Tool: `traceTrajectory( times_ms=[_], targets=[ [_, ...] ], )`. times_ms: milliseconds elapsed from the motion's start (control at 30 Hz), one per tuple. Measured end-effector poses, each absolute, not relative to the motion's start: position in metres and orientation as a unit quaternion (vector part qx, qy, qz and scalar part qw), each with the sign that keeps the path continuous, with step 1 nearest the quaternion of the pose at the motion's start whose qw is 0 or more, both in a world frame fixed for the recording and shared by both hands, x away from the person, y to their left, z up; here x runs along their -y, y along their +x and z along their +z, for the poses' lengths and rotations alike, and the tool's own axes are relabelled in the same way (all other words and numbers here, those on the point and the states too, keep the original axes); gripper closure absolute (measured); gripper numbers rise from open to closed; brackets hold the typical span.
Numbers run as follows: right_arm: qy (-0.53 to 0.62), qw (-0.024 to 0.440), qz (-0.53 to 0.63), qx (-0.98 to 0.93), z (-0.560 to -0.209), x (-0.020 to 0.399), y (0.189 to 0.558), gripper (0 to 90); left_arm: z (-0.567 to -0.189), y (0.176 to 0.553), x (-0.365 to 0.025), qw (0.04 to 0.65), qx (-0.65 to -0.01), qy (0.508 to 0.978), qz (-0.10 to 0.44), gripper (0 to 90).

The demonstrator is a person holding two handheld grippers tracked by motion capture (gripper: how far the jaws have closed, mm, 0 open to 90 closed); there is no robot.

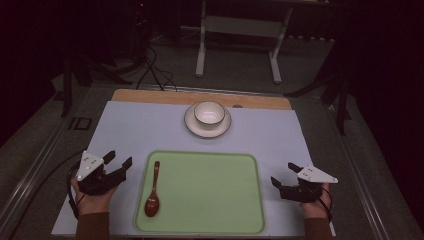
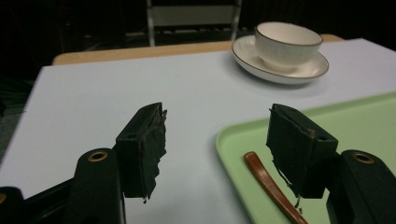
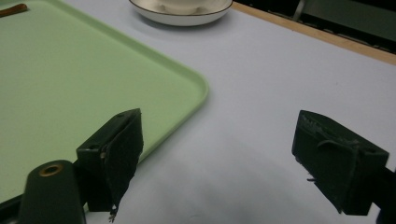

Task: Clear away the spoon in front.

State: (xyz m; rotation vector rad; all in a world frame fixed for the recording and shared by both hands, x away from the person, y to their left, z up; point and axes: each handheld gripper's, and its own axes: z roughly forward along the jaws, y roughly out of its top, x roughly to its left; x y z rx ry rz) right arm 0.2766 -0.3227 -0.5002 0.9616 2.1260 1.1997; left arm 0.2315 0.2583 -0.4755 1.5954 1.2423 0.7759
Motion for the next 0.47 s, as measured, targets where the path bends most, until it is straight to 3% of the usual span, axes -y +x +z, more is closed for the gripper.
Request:
traceTrajectory(
  times_ms=[467],
  targets=[
    [0.351, 0.270, 0.461, -0.769, -0.496, 0.326, 0.274, 16.1, -0.478, 0.216, -0.276, 0.478, -0.513, 0.623, 0.347, 35.1]
  ],
)
